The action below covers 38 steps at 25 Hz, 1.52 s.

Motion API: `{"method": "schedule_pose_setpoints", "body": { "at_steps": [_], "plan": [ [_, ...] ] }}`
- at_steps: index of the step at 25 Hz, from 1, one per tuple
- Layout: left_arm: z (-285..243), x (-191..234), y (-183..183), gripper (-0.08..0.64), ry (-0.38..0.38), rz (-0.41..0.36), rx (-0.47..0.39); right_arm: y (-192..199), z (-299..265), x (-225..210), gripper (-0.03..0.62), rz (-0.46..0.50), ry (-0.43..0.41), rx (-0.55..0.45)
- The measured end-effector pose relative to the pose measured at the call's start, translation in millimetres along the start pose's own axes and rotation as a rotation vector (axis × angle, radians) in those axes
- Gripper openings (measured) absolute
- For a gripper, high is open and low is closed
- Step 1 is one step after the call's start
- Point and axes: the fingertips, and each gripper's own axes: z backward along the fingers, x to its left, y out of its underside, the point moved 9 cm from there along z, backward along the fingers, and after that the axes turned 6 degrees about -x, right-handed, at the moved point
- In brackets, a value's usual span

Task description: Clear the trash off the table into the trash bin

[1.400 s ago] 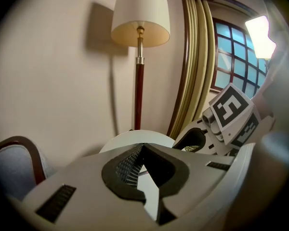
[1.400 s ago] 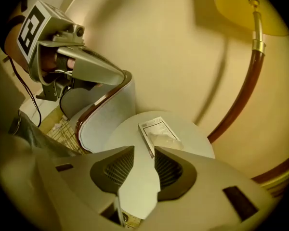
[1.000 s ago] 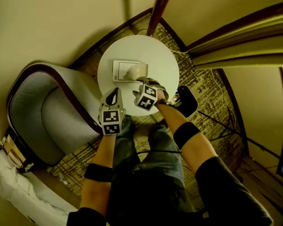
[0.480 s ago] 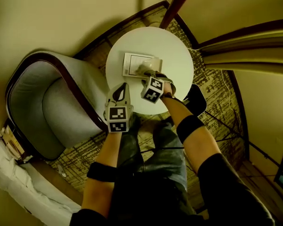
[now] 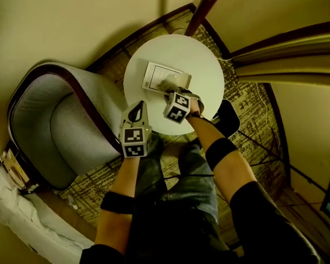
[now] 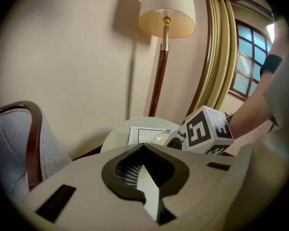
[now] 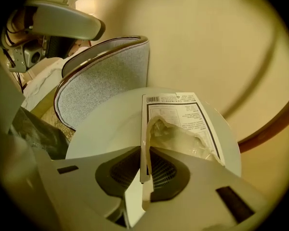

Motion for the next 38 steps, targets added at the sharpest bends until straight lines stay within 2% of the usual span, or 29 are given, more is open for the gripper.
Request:
{"method": "schedule_pose_setpoints", "body": {
  "at_steps": [6, 11, 16, 20, 25, 32, 38],
  "plan": [
    [9.8, -6.2, -7.9, 0.006, 0.007, -0.006, 0.001, -12.7, 31.4, 0.5, 0.06, -0.006, 0.021, -0.036],
    [23.5, -16.1, -25.3, 0.006, 0.014, -0.029, -0.01, -30.8, 85.3, 7.2, 0.06, -0.018, 0.014, -0.059],
    [39.8, -28.1, -49.6, 0.006, 0.037, -0.067, -0.031, -40.5, 134.1, 11.0, 0.06, -0.022, 0.084, -0.122],
    [51.7, -41.5, -68.3, 0.006, 0.055, -0.093, -0.05, -38.9, 175.8, 16.1, 0.06, -0.073, 0.134, -0.177],
    [61.3, -66.2, -85.9, 0.006, 0.124, -0.167, -0.05, -32.1, 220.9, 22.2, 0.058, -0.129, 0.198, -0.216],
    [39.8, -118.5, -96.8, 0.007, 0.25, -0.293, -0.037, 17.3, 269.4, 23.8, 0.055, -0.265, 0.31, -0.24],
    [13.3, -199.5, -100.8, 0.007, 0.438, -0.388, -0.016, 99.4, 308.3, 37.6, 0.052, -0.424, 0.422, -0.207]
  ]
}}
